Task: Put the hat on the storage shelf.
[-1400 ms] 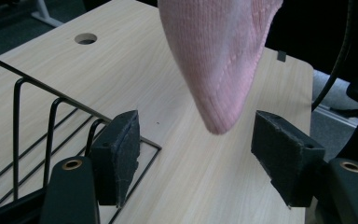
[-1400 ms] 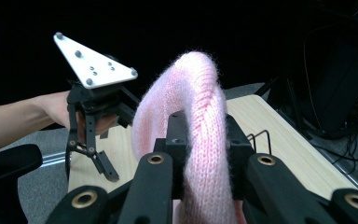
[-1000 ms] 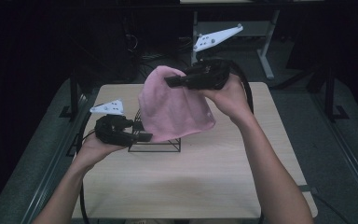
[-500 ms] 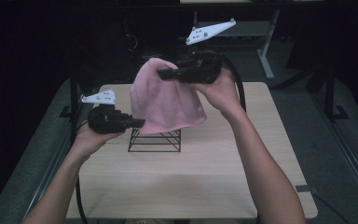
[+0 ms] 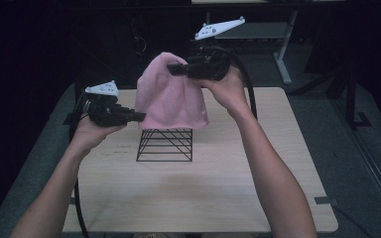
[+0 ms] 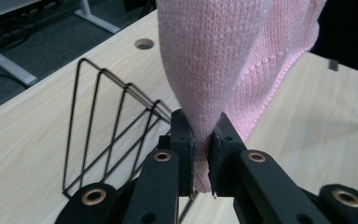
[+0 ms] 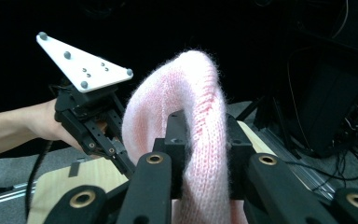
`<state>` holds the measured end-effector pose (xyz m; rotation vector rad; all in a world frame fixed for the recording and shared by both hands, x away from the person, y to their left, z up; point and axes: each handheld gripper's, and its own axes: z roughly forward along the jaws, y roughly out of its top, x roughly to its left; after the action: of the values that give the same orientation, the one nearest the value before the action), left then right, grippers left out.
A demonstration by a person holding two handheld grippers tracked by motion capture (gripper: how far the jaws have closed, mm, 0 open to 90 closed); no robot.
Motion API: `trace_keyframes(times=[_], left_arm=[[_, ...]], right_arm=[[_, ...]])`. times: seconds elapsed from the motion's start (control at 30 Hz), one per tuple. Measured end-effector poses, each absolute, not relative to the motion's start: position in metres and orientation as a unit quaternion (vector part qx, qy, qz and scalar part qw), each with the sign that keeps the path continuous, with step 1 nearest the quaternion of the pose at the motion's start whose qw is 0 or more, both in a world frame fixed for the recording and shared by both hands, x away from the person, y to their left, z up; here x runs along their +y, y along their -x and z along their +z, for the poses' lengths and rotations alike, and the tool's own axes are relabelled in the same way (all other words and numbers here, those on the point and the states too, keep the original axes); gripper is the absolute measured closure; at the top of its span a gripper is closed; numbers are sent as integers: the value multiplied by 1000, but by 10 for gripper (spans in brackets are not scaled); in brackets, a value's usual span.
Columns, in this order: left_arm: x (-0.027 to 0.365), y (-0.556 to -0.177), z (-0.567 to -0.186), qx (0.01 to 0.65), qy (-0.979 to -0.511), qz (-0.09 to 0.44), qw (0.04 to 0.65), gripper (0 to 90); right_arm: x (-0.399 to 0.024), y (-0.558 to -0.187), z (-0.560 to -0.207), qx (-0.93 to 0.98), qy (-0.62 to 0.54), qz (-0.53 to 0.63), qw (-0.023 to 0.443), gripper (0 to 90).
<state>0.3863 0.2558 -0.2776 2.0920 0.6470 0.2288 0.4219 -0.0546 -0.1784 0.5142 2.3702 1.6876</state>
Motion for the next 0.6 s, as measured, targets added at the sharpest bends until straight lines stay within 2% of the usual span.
trace_keyframes(times=[0.3, 0.6], left_arm=[[256, -399, -286, 270, -852, 101, 437, 818], [256, -399, -290, 265, -860, 104, 425, 818]], right_arm=[[-51, -437, -190, 800, -184, 565, 89, 765], [-50, -436, -195, 800, -176, 568, 83, 763]])
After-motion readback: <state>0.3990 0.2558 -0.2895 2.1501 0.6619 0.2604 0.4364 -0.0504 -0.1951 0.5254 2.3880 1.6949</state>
